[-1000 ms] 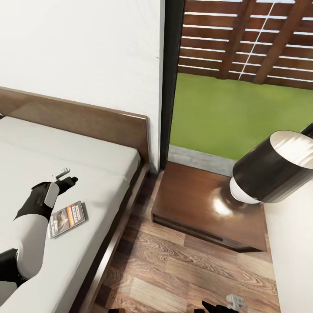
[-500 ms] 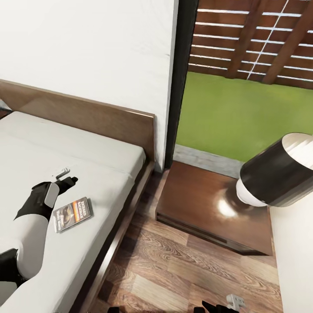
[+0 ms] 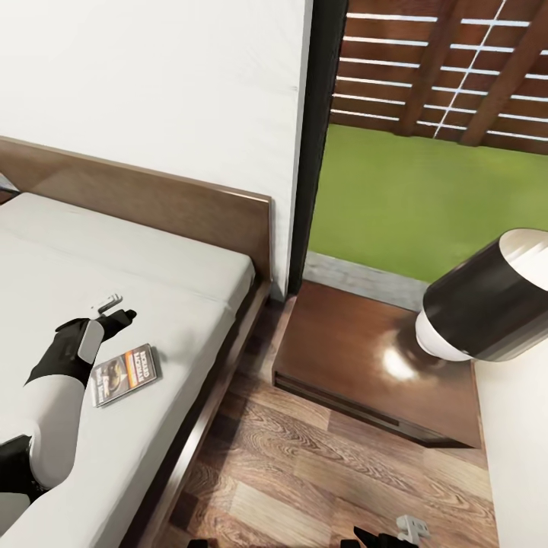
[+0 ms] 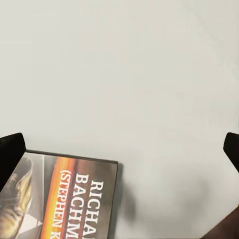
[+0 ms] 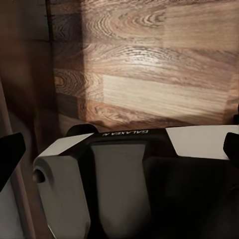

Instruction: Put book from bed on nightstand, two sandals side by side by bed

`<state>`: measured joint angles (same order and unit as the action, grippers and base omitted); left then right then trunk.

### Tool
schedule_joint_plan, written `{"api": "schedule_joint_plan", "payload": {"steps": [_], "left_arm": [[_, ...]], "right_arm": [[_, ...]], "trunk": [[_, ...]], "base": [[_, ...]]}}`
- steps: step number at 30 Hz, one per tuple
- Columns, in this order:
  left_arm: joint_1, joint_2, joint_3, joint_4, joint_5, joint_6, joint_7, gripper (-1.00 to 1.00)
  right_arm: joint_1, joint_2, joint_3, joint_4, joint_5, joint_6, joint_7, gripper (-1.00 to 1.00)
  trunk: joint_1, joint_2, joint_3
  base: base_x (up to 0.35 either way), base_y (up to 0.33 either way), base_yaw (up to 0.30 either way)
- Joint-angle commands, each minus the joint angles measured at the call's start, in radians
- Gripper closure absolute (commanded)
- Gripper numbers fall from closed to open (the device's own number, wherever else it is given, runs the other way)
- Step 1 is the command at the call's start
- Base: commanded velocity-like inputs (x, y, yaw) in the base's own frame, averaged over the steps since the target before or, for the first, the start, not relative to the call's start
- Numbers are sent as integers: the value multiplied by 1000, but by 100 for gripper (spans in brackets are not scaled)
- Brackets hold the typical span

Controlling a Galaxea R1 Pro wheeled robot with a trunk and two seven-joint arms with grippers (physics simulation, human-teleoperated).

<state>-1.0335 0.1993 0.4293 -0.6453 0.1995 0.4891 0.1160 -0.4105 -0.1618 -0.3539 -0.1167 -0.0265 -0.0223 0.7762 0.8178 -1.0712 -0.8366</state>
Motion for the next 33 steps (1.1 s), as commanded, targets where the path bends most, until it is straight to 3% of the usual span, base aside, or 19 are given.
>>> {"api": "schedule_joint_plan", "payload": {"steps": [1,4,10,21,33], "left_arm": [[0,0,0,-2,11,5,7,-100],[0,0,0,-1,11,1,7,-100],[0,30,2,-1,11,-89,54,-100],[0,37,2,0,11,-99,76,-100],[3,37,1,43,11,-123,77,-100]], "right_arm": [[0,-1,1,1,-3,-2,3,-100],[0,-1,1,1,-3,-2,3,-100],[0,0,1,1,-3,-2,3,-100],[0,-1,1,1,-3,-2,3,-100],[0,-1,1,1,-3,-2,3,-100]], "trunk": [[4,-8,-4],[15,-29,-13],[15,-29,-13],[15,-29,-13],[61,-113,-51]], "base": [[0,0,0],[0,0,0],[0,0,0],[0,0,0],[0,0,0]]}}
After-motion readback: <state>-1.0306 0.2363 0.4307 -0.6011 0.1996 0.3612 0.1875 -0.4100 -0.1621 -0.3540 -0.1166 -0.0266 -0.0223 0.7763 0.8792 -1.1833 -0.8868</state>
